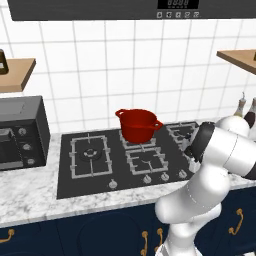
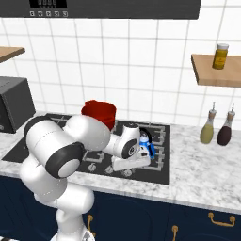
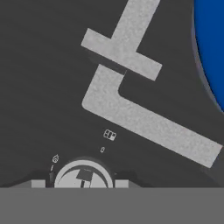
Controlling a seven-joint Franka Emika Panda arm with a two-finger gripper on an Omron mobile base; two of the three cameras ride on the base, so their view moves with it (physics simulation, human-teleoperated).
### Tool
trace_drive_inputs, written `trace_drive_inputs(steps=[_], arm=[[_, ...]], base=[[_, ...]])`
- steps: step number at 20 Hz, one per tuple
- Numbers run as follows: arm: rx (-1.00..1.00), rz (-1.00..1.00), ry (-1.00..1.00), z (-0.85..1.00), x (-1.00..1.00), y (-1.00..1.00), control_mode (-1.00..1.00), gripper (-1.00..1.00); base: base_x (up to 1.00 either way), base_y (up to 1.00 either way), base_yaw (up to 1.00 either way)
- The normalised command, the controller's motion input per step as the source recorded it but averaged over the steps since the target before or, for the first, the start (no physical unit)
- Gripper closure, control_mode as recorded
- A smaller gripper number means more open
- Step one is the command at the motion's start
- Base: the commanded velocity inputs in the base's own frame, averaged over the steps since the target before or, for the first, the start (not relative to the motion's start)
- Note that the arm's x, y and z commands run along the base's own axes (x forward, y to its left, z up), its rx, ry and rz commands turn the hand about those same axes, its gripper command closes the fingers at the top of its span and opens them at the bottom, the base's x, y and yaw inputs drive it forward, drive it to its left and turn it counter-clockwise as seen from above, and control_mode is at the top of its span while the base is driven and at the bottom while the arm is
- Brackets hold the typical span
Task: Pick the kettle from the counter and place it on a stove burner. Then turn the burner on.
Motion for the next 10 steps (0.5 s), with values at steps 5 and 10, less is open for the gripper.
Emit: trace_drive_inputs(steps=[5,10], arm=[[0.0,0.11,-0.03,-0.12,-0.16,0.0,-1.0,1.0],[0.0,0.13,-0.11,-0.03,-0.4,0.0,-1.0,1.0]], base=[[0.0,0.0,0.0],[0.0,0.0,0.0]])
